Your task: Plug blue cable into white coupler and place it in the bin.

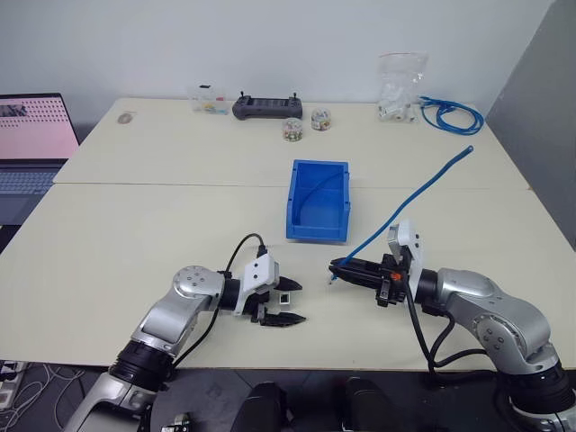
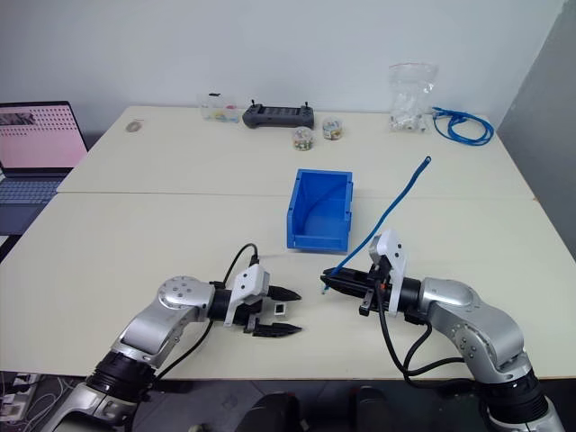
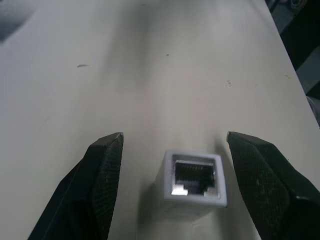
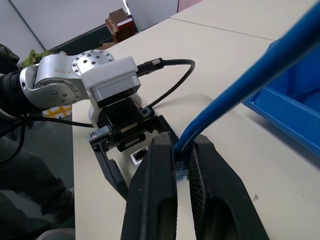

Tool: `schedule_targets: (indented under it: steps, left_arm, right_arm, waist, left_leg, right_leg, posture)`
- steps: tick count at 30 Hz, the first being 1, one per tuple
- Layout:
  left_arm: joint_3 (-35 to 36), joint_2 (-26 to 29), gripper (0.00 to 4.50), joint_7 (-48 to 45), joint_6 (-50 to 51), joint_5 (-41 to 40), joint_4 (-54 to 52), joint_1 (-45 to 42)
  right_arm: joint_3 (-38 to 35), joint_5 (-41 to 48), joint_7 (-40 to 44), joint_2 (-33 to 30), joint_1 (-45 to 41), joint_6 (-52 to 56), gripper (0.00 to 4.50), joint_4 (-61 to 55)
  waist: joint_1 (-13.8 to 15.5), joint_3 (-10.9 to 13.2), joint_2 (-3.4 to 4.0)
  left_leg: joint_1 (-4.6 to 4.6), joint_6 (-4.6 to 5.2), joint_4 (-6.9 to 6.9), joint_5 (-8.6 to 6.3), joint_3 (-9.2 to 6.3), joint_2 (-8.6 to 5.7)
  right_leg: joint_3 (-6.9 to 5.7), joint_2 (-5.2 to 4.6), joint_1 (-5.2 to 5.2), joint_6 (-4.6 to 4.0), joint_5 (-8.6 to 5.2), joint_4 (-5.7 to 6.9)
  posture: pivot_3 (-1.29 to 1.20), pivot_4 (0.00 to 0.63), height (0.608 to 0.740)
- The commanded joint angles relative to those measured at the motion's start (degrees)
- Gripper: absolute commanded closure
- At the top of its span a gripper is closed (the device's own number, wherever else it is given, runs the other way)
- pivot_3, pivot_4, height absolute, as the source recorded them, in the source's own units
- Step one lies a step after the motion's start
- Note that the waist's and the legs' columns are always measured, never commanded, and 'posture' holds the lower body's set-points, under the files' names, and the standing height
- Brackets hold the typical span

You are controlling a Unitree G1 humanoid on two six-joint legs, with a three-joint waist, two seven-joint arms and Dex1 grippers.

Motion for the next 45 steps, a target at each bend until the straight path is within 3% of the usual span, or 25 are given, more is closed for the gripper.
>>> schedule_targets:
  steps: [1,12,15,26,45]
  left_arm:
    - [2.4,1.9,1.05,0.6,-0.8,-0.1,-1.0,1.8]
    - [1.1,0.0,1.05,1.4,-2.2,0.6,-1.3,2.4]
    - [0.8,-0.4,1.47,1.2,-3.0,0.9,-1.2,2.6]
    - [-0.7,0.1,3.7,-0.4,-4.0,1.9,-1.7,2.5]
    - [-7.2,0.8,3.71,-2.6,1.1,8.0,-1.0,-5.0]
  right_arm:
    - [-0.2,0.6,0.7,0.3,-1.1,-0.3,4.45,-2.1]
    - [1.5,-0.6,2.1,1.2,-4.1,-0.6,4.45,-0.3]
    - [1.7,-0.7,2.1,1.3,-4.3,-0.7,4.45,-0.2]
    - [4.9,-3.5,4.1,2.7,-7.6,-2.6,4.45,2.1]
    - [15.2,-19.0,9.1,4.5,-9.3,-14.8,4.45,9.6]
  waist:
    - [0.0,0.0,0.0]
    - [0.1,0.0,0.01]
    - [0.2,0.0,0.01]
    - [0.1,0.0,0.01]
    - [0.2,0.0,0.0]
  left_leg:
    - [0.0,0.0,0.0,0.0,0.01,0.0]
    - [0.0,0.0,0.01,0.0,-0.01,-0.02]
    - [-0.01,0.0,0.01,0.0,0.0,-0.03]
    - [0.03,0.0,0.01,0.0,0.01,-0.02]
    - [0.05,0.0,0.03,0.0,-0.01,-0.1]
  right_leg:
    - [0.0,0.0,0.0,0.0,0.0,0.0]
    - [0.0,-0.01,0.02,0.0,0.0,-0.01]
    - [0.0,-0.02,0.02,-0.05,0.03,-0.01]
    - [0.01,-0.01,0.02,-0.07,0.04,0.01]
    - [-0.01,-0.02,0.08,-0.06,0.04,0.01]
  posture:
    - [0.0,0.15,0.74]
    - [0.0,0.15,0.74]
    - [0.0,0.15,0.74]
    - [0.0,0.15,0.74]
    - [0.0,0.15,0.74]
